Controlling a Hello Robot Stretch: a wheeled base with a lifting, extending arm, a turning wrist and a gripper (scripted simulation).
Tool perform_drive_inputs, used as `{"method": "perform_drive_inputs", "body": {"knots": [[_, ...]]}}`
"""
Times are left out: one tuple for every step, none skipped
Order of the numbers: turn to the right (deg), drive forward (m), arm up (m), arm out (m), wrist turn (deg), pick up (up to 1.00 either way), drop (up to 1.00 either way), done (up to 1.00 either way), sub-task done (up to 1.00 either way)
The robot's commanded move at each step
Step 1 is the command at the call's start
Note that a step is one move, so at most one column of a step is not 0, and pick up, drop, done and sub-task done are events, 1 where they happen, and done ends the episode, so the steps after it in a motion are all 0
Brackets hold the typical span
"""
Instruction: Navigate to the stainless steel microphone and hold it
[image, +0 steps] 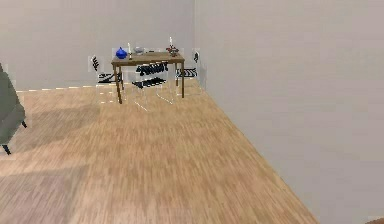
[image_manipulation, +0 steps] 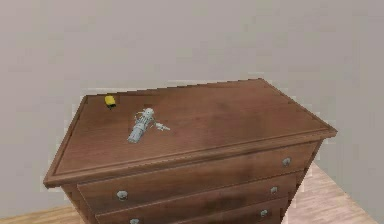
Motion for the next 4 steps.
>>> {"method": "perform_drive_inputs", "body": {"knots": [[0.0,0.0,0.38,0.0,0.0,0.0,0.0,0.0,0.0],[0.0,0.0,0.0,0.44,0.0,0.0,0.0,0.0,0.0],[0.0,0.0,0.0,0.0,45.0,0.0,0.0,0.0,0.0],[0.0,0.0,0.0,0.0,45.0,0.0,0.0,0.0,0.0]]}}
